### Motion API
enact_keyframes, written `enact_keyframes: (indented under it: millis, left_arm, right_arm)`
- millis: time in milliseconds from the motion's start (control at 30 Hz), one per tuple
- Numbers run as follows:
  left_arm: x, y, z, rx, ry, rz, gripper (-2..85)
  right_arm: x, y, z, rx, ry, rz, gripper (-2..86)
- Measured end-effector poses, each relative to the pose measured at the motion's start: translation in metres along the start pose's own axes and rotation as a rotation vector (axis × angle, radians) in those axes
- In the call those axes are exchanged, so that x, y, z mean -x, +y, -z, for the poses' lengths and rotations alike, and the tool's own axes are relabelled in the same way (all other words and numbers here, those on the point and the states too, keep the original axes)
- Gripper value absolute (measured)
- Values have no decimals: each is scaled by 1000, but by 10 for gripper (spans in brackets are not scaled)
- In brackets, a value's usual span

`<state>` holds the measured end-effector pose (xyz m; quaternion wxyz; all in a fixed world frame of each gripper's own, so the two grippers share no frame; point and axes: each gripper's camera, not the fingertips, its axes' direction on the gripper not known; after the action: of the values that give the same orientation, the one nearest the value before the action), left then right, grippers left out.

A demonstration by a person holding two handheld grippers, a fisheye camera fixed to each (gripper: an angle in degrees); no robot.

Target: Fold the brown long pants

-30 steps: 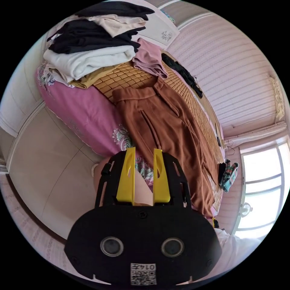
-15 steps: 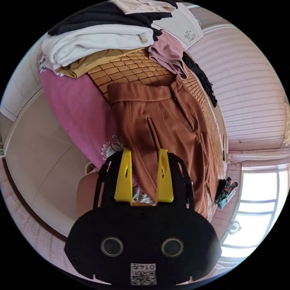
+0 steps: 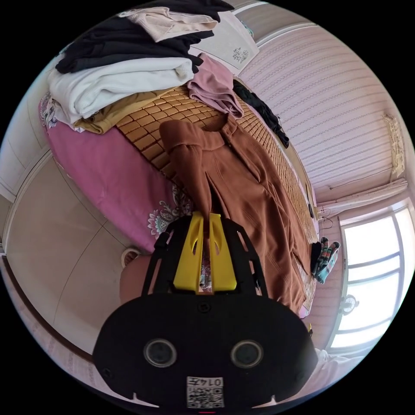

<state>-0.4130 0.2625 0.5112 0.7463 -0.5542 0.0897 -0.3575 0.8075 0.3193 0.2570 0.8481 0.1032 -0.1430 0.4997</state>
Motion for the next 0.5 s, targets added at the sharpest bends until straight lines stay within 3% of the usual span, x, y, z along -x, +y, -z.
enact_keyframes:
  millis: [100,233,500]
  left_arm:
    - [4,9,9,-3,19,-30,-10]
    - [3,23,23,-20,23,-89,-10]
    - [1,66,86,-86,87,-220,-9]
  right_arm:
    - [7,-6,-7,79,106,10,111]
    - [28,-12,-10,103,82,67,31]
    - [109,-29,18,187,-1,354,8]
